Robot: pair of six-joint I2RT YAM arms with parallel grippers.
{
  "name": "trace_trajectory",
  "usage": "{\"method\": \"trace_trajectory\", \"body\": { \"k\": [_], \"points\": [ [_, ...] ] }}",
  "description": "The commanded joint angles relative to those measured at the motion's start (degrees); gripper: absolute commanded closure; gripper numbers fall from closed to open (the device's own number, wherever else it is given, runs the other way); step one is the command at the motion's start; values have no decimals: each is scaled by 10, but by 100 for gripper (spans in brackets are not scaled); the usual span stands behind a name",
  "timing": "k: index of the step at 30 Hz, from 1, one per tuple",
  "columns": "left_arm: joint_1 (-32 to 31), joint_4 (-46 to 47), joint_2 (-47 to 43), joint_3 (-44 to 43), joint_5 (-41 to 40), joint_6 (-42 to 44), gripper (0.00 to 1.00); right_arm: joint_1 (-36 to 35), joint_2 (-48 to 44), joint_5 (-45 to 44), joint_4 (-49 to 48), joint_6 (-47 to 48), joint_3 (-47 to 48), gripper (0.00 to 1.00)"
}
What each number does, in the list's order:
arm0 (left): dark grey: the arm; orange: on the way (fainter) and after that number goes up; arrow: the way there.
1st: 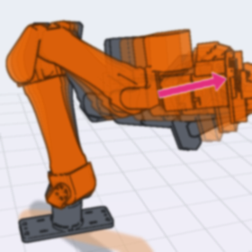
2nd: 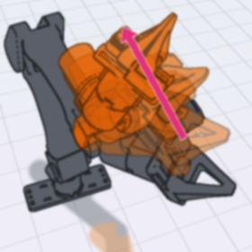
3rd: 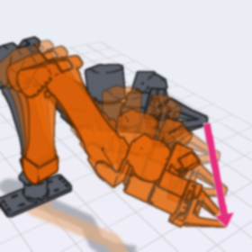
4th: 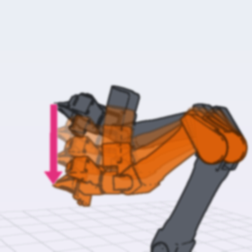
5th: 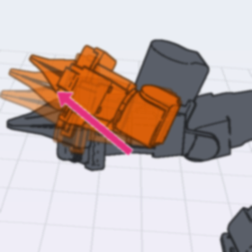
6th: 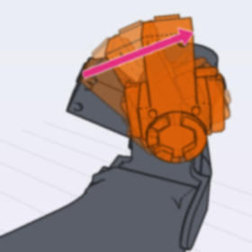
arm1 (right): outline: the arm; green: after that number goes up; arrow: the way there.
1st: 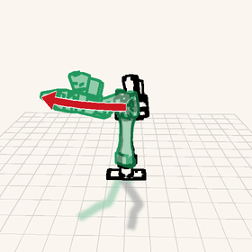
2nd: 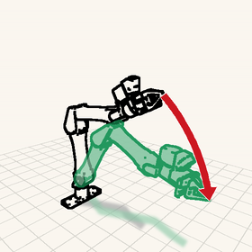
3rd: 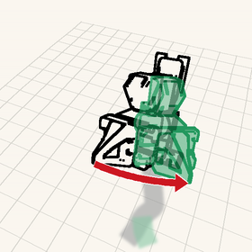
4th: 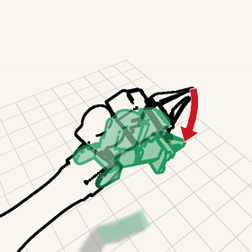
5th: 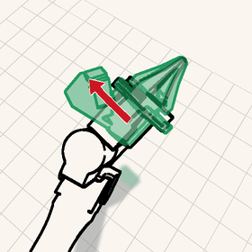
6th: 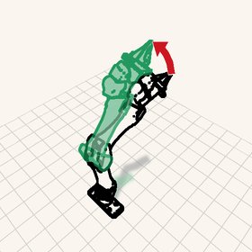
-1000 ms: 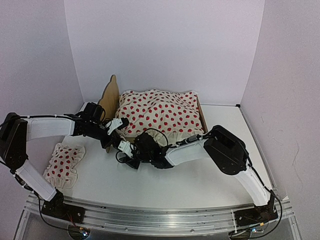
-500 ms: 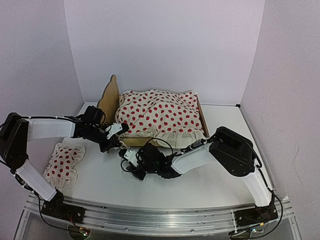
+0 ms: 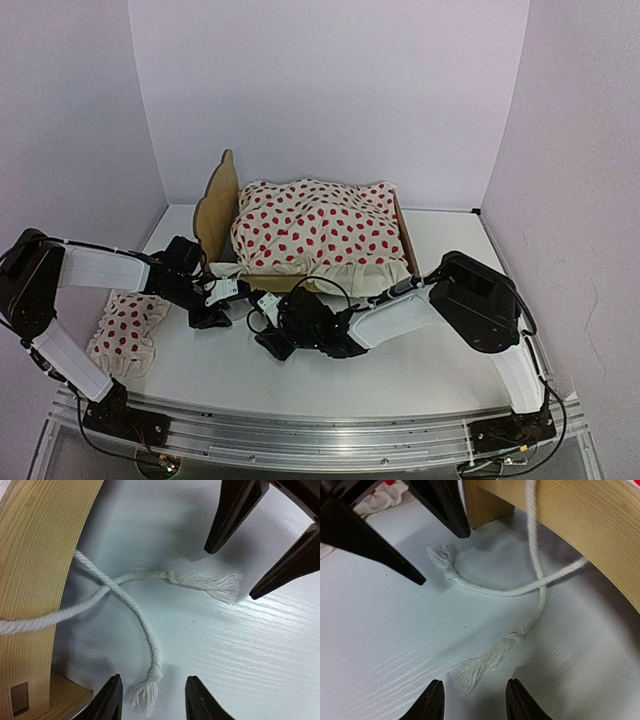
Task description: Set up the pet bed
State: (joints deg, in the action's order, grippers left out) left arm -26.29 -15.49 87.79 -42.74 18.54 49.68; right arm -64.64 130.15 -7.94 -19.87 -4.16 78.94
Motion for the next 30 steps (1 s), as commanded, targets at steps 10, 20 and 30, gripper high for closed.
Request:
{"method": "trace_trajectory", "body": {
  "k": [10, 20, 30],
  "points": [
    [-5, -9, -74, -32, 63, -211, 46, 5, 42, -71, -26, -96, 21, 70],
    [-5, 74, -128, -5, 4, -564, 48, 5, 1, -54, -31, -84, 34, 64],
    [-6, 216, -99, 75, -33, -682, 59, -2, 24, -75, -27, -71, 48, 57]
  ]
}}
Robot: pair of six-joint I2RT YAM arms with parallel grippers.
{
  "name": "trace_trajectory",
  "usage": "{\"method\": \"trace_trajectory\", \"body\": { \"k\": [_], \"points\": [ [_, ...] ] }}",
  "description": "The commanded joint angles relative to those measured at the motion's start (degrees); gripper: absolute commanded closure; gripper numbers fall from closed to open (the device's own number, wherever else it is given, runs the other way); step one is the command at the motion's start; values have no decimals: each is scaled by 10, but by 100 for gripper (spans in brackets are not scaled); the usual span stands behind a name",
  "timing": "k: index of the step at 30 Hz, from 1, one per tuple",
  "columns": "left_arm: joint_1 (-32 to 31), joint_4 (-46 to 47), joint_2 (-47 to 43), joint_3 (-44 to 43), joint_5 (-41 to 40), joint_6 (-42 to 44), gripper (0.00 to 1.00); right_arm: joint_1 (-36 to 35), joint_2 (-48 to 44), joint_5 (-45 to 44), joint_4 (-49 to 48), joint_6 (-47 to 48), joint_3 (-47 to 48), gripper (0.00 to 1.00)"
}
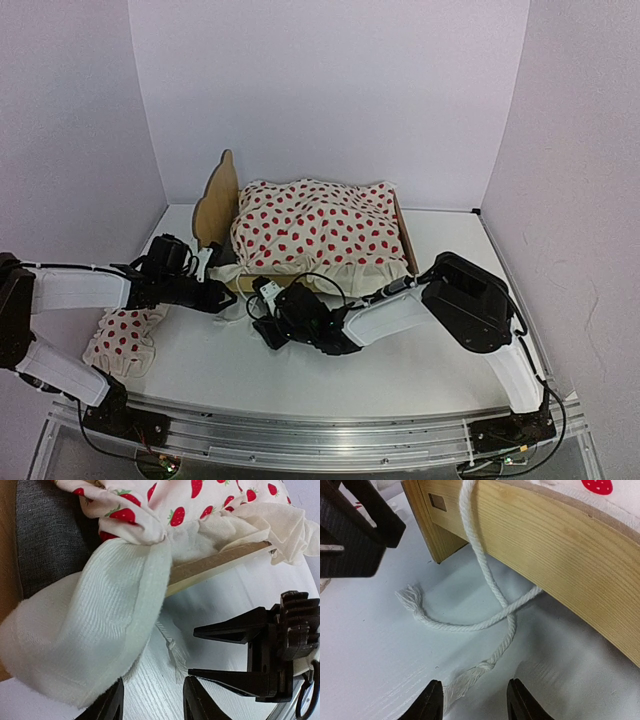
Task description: Set up the pet bed
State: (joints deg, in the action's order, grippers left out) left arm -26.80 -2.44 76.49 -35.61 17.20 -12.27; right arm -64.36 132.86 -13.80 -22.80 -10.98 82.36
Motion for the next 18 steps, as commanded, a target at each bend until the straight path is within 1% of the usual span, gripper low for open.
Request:
{"method": "trace_trajectory", "body": {
  "k": [1, 5, 7, 9, 11, 15, 16, 18],
  "points": [
    [-1, 101, 19, 6, -19, -67, 59, -5, 3, -19, 6, -3, 14, 57],
    [-6, 147, 35, 14, -20, -90, 58, -6, 25, -8, 32, -7, 27, 57],
    [-9, 165, 44, 19, -23, -106, 58, -7, 36, 1, 47, -8, 36, 59],
    [-14, 176, 49, 25, -30, -117, 58, -8, 41, -3, 60, -13, 37, 66],
    [-16, 179, 56, 28, -36, -123, 59, -8, 36, -13, 64, -17, 24, 78],
    [-16, 183, 60, 34, -47, -118, 61, -8, 5, -9, 65, -12, -6, 97],
    [-16, 184, 60, 35, -48, -116, 61, -8, -5, -2, 65, -10, -12, 99],
    [-16, 185, 59, 37, -50, -115, 61, -8, -29, 21, 66, -1, -23, 100]
  ]
}}
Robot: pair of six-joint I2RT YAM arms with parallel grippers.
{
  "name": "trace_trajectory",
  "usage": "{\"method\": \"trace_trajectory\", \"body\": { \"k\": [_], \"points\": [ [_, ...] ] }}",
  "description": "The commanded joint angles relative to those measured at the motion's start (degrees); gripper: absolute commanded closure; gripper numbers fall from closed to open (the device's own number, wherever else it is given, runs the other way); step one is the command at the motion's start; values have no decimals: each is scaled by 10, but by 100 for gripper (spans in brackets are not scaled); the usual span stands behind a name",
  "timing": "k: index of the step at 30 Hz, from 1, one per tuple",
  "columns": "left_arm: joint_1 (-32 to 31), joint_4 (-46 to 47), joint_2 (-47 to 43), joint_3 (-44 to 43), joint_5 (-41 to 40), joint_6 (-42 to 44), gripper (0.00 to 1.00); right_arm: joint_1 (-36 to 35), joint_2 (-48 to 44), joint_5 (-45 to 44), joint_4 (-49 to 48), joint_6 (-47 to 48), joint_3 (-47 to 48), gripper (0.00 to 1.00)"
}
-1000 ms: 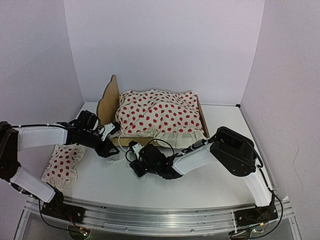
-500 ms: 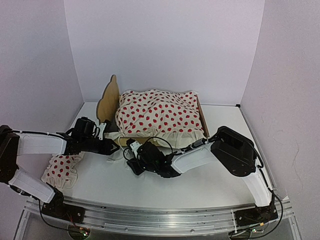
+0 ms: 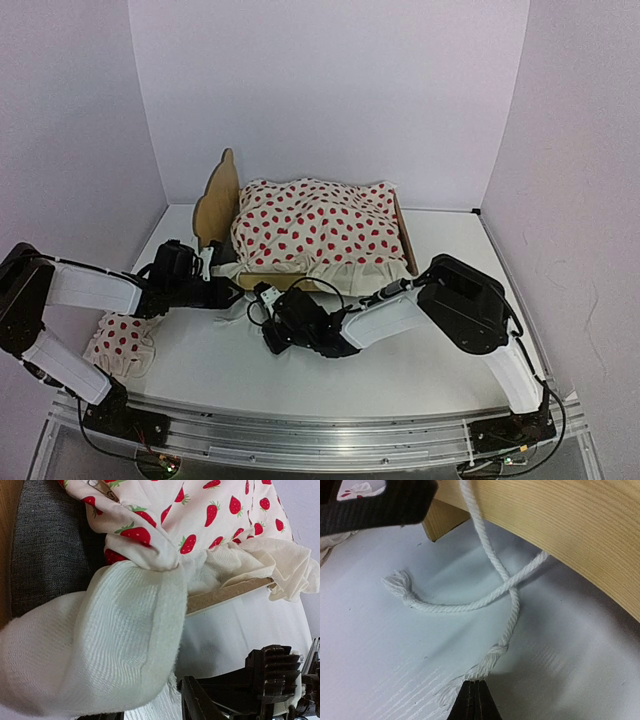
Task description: Set up the pet bed
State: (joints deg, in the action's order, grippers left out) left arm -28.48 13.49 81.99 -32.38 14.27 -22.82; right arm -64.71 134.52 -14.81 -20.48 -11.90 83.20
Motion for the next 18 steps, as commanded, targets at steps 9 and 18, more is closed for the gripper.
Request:
{"method": "trace_trajectory", "body": {
  "k": [9, 18],
  "points": [
    [1, 61, 14, 27, -18, -24, 61, 4, -138, 129, 40, 1, -44, 100],
    [1, 122, 51, 24, -10, -43, 59, 15, -144, 144, 12, -30, -28, 100]
  ]
}}
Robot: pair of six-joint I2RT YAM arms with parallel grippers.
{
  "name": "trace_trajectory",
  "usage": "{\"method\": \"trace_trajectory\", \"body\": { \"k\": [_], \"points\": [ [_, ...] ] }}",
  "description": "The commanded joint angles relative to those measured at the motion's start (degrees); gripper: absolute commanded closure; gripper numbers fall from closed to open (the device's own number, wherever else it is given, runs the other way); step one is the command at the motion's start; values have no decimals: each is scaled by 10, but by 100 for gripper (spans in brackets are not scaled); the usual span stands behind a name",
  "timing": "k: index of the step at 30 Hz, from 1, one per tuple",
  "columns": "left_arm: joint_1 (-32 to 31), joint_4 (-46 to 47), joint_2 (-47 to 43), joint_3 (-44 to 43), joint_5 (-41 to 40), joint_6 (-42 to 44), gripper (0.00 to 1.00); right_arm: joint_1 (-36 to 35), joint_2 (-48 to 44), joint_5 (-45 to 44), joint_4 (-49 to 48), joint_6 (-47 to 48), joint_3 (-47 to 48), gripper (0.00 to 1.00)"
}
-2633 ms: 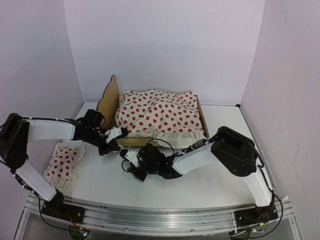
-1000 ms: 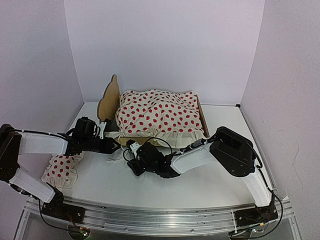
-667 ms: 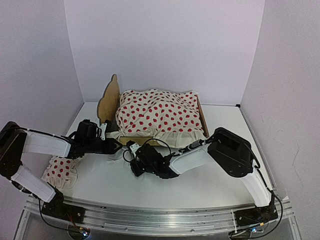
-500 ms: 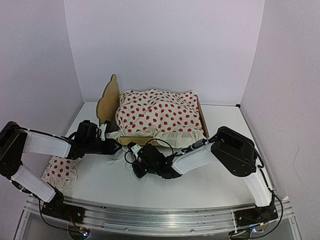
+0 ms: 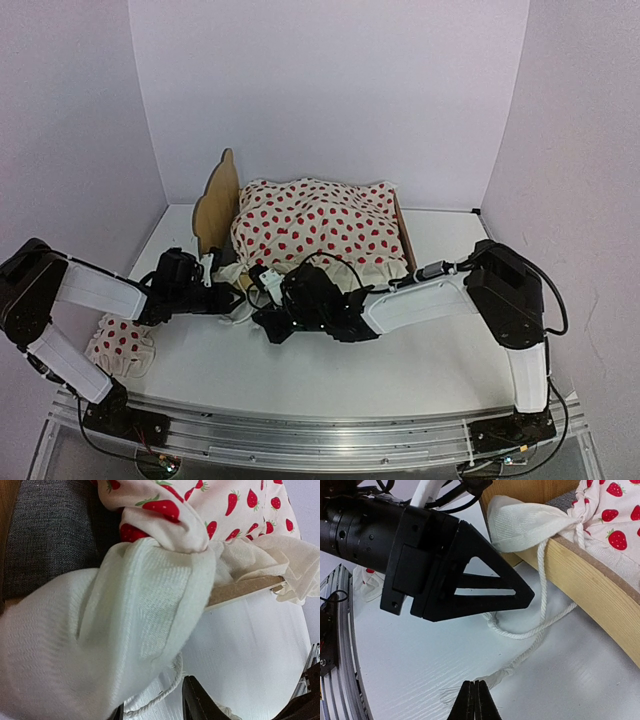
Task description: Set up the pet bed
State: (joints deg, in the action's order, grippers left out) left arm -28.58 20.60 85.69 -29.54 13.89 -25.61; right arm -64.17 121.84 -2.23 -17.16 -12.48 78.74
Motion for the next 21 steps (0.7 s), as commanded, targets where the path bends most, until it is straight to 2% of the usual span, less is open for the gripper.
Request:
{"method": "trace_trajectory", "body": {
  "k": [1, 4, 7, 12, 15, 18, 21],
  "points": [
    [2, 56, 18, -7, -5, -13, 60, 12, -17, 18, -25, -33, 17, 100],
    [2, 34, 20, -22, 33, 6, 63, 22, -14, 17, -37, -54, 20, 100],
    [2, -41, 5, -40, 81, 41, 64, 34, -5, 13, -47, -81, 32, 100],
    [3, -129, -58, -62, 135, 147, 65, 36, 4, 12, -47, -90, 52, 100],
    [3, -139, -111, -52, 178, 232, 61, 36, 2, 11, -47, -96, 54, 100],
    [3, -147, -144, -37, 218, 354, 52, 38, -5, 8, -47, -99, 56, 100],
    [3, -129, -142, -28, 209, 432, 45, 38, -12, 10, -48, -99, 60, 100]
  ]
}}
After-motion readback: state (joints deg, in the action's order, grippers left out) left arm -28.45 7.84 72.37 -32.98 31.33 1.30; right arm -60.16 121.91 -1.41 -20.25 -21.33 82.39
